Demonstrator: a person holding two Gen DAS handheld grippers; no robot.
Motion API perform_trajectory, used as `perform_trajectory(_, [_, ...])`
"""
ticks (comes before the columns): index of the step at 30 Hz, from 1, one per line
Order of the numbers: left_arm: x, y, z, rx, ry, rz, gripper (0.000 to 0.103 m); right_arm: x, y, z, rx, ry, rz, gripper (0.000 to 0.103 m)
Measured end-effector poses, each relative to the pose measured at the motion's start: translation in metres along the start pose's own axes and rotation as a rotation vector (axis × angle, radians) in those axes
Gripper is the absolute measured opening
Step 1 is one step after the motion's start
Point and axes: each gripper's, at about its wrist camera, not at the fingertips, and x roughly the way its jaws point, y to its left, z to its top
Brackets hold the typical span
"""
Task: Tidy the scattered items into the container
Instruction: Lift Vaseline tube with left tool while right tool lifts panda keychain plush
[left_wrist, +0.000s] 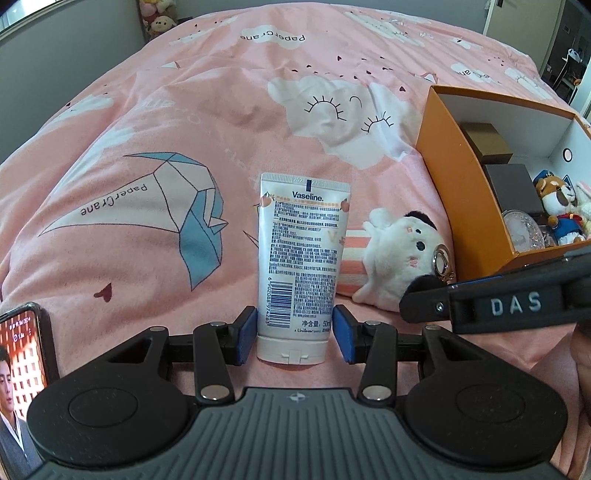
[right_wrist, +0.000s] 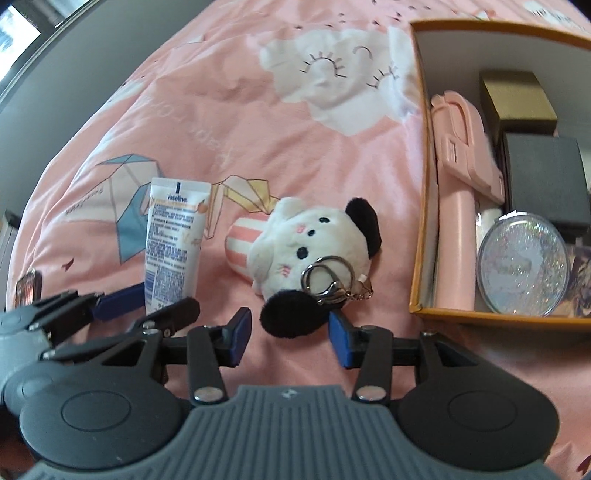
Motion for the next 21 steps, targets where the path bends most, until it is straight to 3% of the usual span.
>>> perform_trajectory(5, [0.004,0.0,0.001,0.003,0.007,0.002,0.051,0.015,-0.007,0.004,0.061,0.029,-0.034,0.049])
perform_trajectory(9, [0.006,0.0,0.001,0.003,0.011,0.006,0.051,0.024,-0.009,0.004,0.075,0.057,-0.029,0.039])
perform_trajectory(15, [0.003,-0.002,0.001,0.006,-0.002,0.012,0.051,0.015,0.007,0.0,-0.059,0.008,-0.049,0.026])
perform_trajectory(21, [-0.009,0.0,0.0,-0.01,-0.041,0.009,0.051,-0.005,0.025,-0.009,-0.231,-0.062,-0.098,0.023])
